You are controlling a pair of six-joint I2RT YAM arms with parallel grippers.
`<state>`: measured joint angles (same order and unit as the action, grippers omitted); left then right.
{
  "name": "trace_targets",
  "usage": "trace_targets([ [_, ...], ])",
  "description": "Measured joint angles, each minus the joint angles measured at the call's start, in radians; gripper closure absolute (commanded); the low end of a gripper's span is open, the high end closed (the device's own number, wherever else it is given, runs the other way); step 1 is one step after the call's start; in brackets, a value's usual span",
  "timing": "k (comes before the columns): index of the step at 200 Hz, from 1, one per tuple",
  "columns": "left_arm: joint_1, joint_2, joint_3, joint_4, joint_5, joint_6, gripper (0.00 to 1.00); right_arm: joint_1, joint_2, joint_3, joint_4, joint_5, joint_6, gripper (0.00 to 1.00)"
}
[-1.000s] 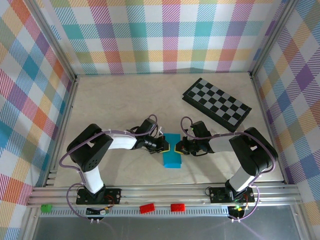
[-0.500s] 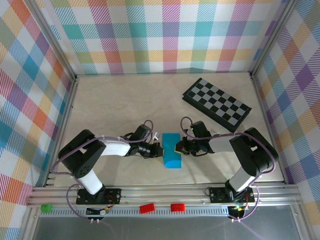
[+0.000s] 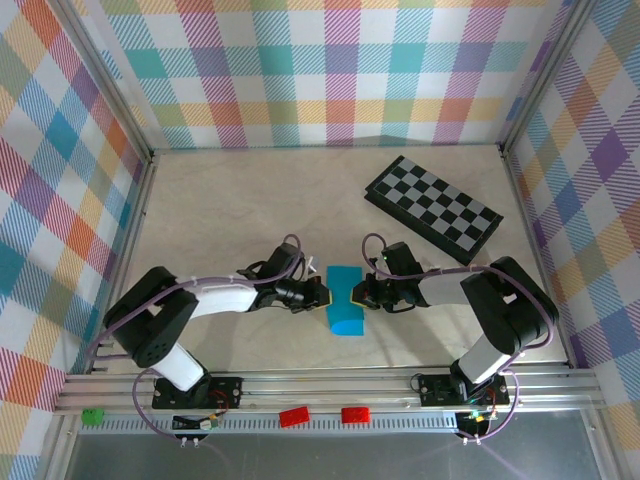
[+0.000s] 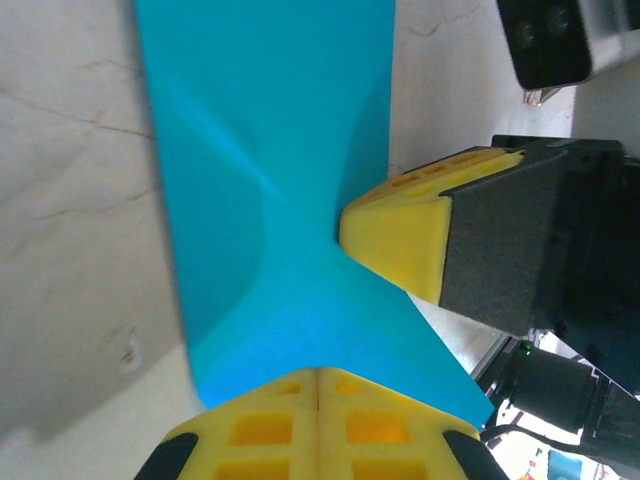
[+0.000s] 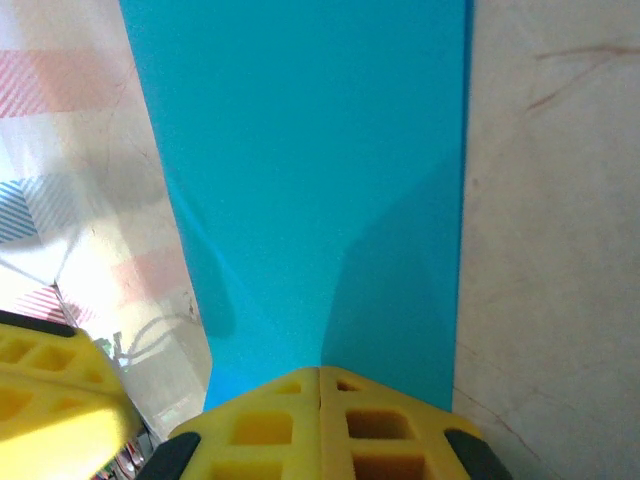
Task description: Fold a paper plane with a square sheet of paper (pick it up from the middle)
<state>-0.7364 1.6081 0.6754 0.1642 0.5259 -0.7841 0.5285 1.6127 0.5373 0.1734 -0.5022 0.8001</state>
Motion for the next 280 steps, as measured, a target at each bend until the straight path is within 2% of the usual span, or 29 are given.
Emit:
trace_targets([
  [33,-0.021,0.087,0.002,0.039,0.030,-0.017,1.00,0.000,0.000,-0.001,0.002,0.000,0.000,1.00],
  [63,-0.021,0.093,-0.010,0.020,0.026,0.008,1.00,0.000,0.000,-0.002,0.003,0.000,0.000,1.00],
  [113,-0.022,0.018,-0.050,-0.061,-0.023,0.093,1.00,0.000,0.000,-0.002,0.003,0.001,-0.001,1.00],
  [175,-0.036,-0.072,-0.014,-0.204,-0.082,0.085,1.00,0.000,0.000,-0.002,0.003,0.001,-0.003,1.00],
  [202,-0.038,-0.059,0.050,-0.152,-0.048,0.063,1.00,0.000,0.000,-0.002,0.003,0.001,-0.003,1.00],
  [229,-0.056,0.016,0.090,-0.105,-0.007,0.059,1.00,0.000,0.000,-0.002,0.003,0.000,-0.003,1.00],
  [280,-0.066,0.079,0.020,-0.087,0.009,0.067,1.00,0.000,0.000,-0.002,0.003,0.001,-0.003,1.00],
])
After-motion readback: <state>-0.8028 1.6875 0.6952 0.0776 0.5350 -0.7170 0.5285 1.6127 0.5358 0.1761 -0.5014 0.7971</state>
